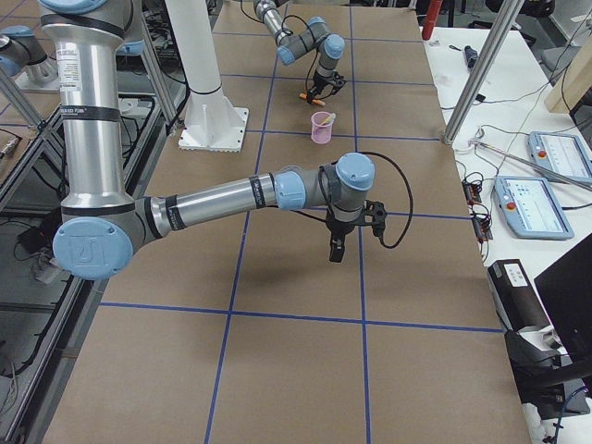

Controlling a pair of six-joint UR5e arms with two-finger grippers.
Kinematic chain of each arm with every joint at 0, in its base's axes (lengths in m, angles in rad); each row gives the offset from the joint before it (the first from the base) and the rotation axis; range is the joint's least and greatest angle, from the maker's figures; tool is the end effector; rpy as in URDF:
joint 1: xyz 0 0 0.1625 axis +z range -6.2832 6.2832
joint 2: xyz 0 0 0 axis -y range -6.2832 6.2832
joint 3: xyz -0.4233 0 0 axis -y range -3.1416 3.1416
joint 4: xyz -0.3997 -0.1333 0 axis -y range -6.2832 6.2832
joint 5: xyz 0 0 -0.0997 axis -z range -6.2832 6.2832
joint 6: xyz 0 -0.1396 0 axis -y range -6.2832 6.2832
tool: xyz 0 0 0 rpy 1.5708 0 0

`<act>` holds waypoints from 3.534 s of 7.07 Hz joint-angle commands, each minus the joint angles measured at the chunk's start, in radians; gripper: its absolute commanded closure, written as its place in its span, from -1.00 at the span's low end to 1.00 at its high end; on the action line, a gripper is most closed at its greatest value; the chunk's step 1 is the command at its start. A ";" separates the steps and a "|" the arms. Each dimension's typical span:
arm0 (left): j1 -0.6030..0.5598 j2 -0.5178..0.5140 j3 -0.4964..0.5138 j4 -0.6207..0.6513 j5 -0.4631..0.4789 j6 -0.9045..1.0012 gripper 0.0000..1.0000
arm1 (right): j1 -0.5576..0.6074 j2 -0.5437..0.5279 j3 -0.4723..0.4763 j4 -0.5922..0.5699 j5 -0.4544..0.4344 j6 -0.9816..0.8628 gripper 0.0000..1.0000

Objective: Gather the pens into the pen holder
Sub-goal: 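Lower the left gripper onto the orange marker and close it, then lift the orange marker with the left gripper and carry it over the pink cup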

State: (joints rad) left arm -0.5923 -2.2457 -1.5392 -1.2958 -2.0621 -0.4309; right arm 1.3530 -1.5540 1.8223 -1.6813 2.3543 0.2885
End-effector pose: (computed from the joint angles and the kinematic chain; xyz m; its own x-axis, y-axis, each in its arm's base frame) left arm 0.5611 -0.4588 0.3322 0.6425 0.5333 -0.5503 -0.5565 0.8184 0.1433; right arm -0.0755 -0.5021 0.5618 0.7009 0.0238 0.7129 0.0146 0.9988 -0.0477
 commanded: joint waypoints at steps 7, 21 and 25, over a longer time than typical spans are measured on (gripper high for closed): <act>0.000 0.000 0.019 -0.002 -0.001 0.003 -0.07 | 0.000 -0.002 -0.001 0.000 0.000 0.000 -1.00; -0.052 0.003 -0.056 0.010 -0.094 -0.002 1.00 | 0.000 0.002 0.000 0.000 0.000 0.001 -1.00; -0.034 -0.177 -0.208 0.000 0.208 -0.136 1.00 | 0.000 0.006 0.005 0.002 -0.001 0.001 -1.00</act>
State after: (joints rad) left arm -0.6483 -2.3411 -1.7242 -1.2927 -1.9934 -0.5276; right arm 1.3530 -1.5501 1.8245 -1.6802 2.3537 0.2899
